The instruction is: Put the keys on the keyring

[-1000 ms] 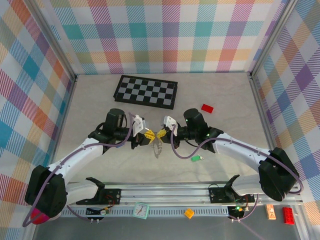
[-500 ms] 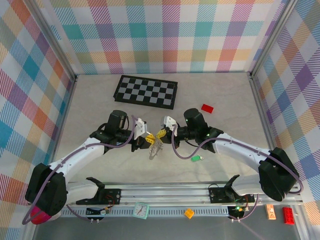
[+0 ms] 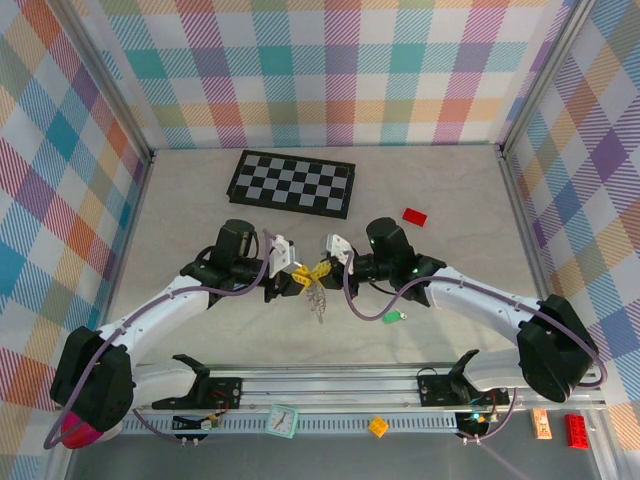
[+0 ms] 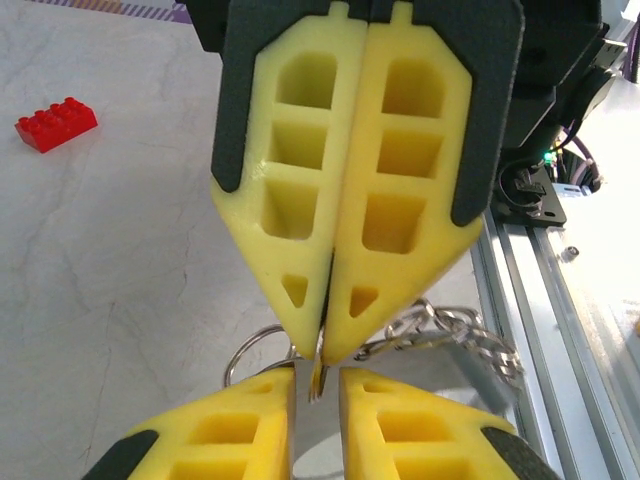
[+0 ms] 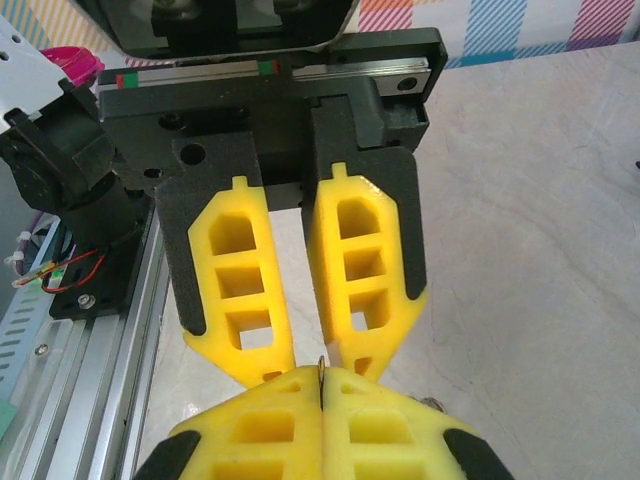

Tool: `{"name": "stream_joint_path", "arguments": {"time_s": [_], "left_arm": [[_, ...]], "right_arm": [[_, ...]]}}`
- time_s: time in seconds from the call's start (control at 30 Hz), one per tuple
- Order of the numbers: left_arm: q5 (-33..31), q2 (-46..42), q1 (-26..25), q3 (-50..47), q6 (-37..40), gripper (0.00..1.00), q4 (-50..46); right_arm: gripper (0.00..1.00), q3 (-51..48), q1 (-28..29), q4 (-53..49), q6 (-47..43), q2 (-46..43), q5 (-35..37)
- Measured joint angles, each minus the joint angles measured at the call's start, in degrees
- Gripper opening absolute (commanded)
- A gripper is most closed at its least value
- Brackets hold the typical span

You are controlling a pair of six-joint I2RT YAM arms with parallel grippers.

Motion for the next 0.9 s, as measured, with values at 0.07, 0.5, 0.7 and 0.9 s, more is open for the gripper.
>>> {"name": "stream_joint_path", "arguments": {"time_s": [0.07,0.5,0.7,0.9], "left_arm": [[-0.07,0.00,-0.04,0.00,-0.37,0.19,0.31],[-1.18,-1.07,-1.14,-1.16,-2.03,0.00,1.64],[-4.83,-2.99,-2.78,-1.53,-0.07,0.00,1.49],[-8.46,-4.55,-4.37,-1.77,2.38,0.00,1.46]], "right_arm": [[0.00,0.00,0.13,-0.15,-0.28,0.02,0.00],[0.39,-0.04,-0.04,-0.15,0.59,-0.35,2.56],[0.42,-0.63,-0.07,-6.99,-3.30,-6.64,8.57],[0.31,-0.61,0.13,-13.99,-8.83,-7.78,10.69]]}}
